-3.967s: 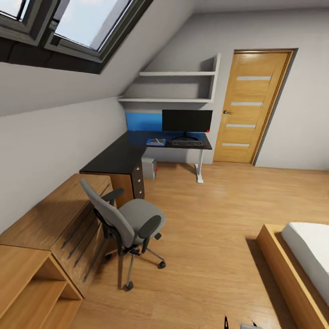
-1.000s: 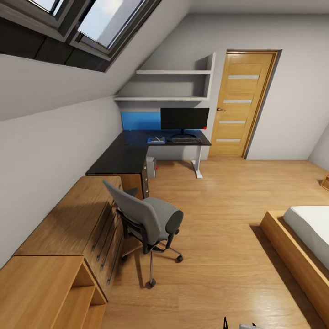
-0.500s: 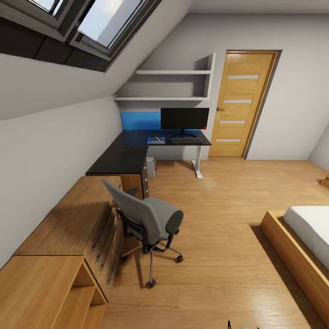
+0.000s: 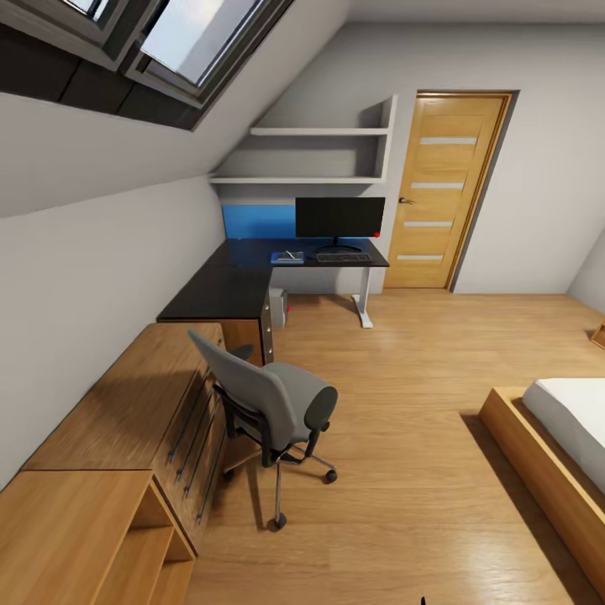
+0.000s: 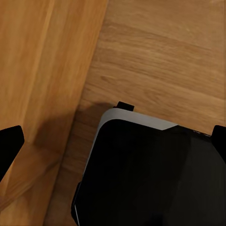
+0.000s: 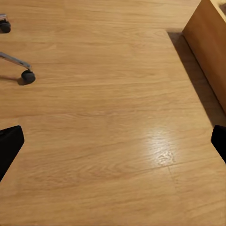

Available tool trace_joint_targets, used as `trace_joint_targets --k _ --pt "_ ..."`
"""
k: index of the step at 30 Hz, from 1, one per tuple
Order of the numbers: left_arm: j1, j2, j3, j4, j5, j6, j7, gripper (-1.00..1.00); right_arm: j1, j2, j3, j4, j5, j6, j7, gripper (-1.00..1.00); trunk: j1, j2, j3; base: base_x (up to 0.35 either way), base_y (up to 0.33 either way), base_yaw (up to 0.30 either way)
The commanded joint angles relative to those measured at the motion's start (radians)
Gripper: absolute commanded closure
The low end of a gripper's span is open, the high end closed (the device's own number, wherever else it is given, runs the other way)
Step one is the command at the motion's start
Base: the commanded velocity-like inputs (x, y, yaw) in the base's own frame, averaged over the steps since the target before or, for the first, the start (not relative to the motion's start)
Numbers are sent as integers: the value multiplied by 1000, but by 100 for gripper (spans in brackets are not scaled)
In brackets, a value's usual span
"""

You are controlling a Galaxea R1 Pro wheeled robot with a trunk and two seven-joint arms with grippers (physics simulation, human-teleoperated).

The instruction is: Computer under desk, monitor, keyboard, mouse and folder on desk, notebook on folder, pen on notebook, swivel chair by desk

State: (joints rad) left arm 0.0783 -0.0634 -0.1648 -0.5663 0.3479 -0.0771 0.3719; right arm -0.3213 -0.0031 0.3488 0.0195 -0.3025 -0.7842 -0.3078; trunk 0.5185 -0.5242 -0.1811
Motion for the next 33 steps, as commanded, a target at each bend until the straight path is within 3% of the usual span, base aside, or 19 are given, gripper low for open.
trace_joint_targets --k 1,33 --pt "0 1 -7 -1 10 -4 7 -100 -1 0 9 2 -3 -3 -5 -100 4 -9 -5 0 0 0" --pt "0 -4 -7 2 10 0 7 -100 -1 1 9 2 -1 -4 -5 -100 127 -233 -105 0 0 0"
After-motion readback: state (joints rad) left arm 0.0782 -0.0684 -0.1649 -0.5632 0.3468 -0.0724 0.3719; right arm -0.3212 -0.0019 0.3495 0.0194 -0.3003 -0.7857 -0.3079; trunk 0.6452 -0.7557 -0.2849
